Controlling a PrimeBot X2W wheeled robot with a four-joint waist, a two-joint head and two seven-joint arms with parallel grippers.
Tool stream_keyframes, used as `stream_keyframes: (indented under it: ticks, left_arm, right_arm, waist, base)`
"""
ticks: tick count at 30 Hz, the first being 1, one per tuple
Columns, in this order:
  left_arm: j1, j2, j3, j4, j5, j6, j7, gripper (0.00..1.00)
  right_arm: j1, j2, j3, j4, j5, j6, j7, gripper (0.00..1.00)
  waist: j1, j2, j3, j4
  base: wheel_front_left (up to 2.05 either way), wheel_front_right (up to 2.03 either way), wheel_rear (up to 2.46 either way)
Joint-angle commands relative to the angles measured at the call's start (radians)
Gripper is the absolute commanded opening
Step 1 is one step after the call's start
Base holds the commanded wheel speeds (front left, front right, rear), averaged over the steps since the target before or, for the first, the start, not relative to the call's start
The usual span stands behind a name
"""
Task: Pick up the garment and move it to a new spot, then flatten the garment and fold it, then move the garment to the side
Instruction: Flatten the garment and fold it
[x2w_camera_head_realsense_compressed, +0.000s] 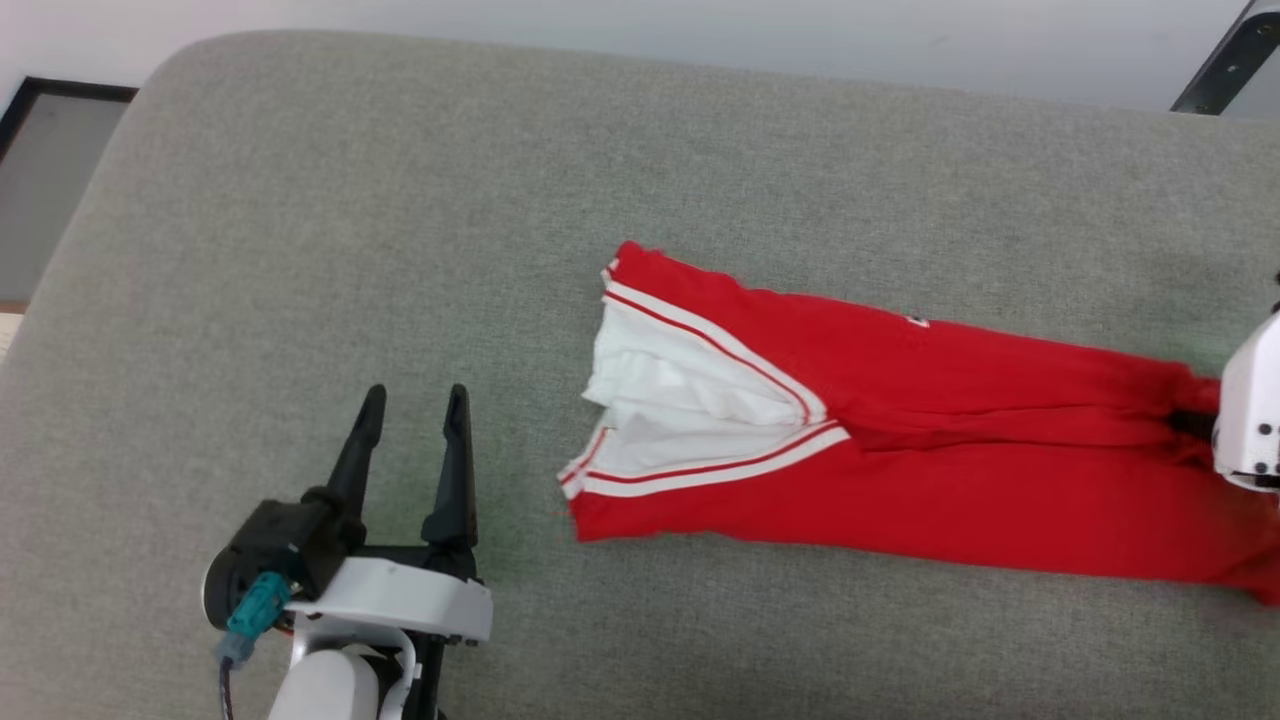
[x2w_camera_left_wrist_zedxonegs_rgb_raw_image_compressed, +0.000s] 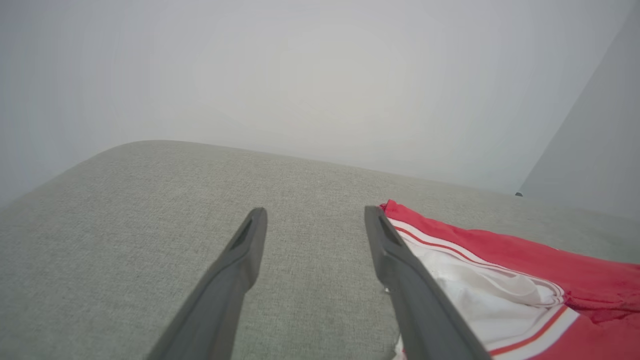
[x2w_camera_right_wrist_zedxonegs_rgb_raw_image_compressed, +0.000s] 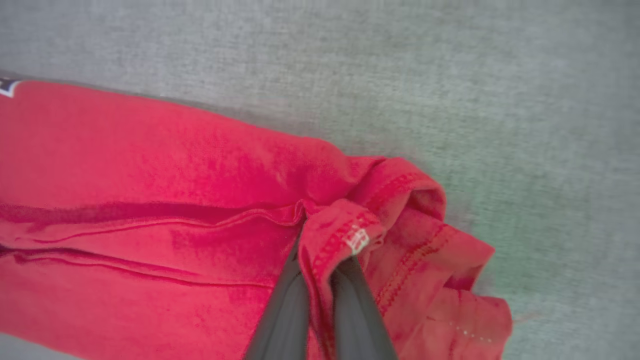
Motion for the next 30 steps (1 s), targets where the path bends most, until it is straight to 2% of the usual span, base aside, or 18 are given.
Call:
stream_keyframes:
  ticks: [1,6,13,23,30]
  left_arm:
    - [-0.008,-0.001,0.003,0.006,0.004,-0.007,0.000,1.00]
    - [-0.004,-0.001,0.014,0.011,0.010,-0.012,0.000,1.00]
    - [0.018,-0.001,0.033,0.017,0.016,-0.017,0.000,1.00]
    - [0.032,0.000,0.050,0.035,0.009,-0.025,0.000,1.00]
    - [0.038,0.000,0.046,0.043,-0.003,-0.026,0.000,1.00]
  right_arm:
    - [-0.005,-0.024,-0.005,0.011,-0.019,-0.002,-0.012,0.00]
    - [-0.016,-0.051,0.000,0.022,-0.034,-0.002,-0.017,0.00]
    - [-0.027,-0.024,-0.005,0.002,0.008,-0.002,-0.016,0.00]
    - [-0.034,0.065,-0.026,-0.069,0.045,-0.002,0.015,0.00]
    - [-0.057,0.162,-0.080,-0.106,-0.015,-0.002,0.025,0.00]
  waist:
    - [0.0000,-0.0001,-0.001,-0.003]
    - [0.0000,-0.0001,-0.011,-0.015]
    - [0.0000,-0.0001,-0.036,-0.049]
    - [0.0000,-0.0001,-0.080,-0.098]
    - [0.0000,-0.0001,-0.098,-0.110]
  base:
    - [0.00,0.00,0.00]
    - [0.00,0.00,0.00]
    - [0.00,0.00,0.00]
    - [0.00,0.00,0.00]
    - [0.00,0.00,0.00]
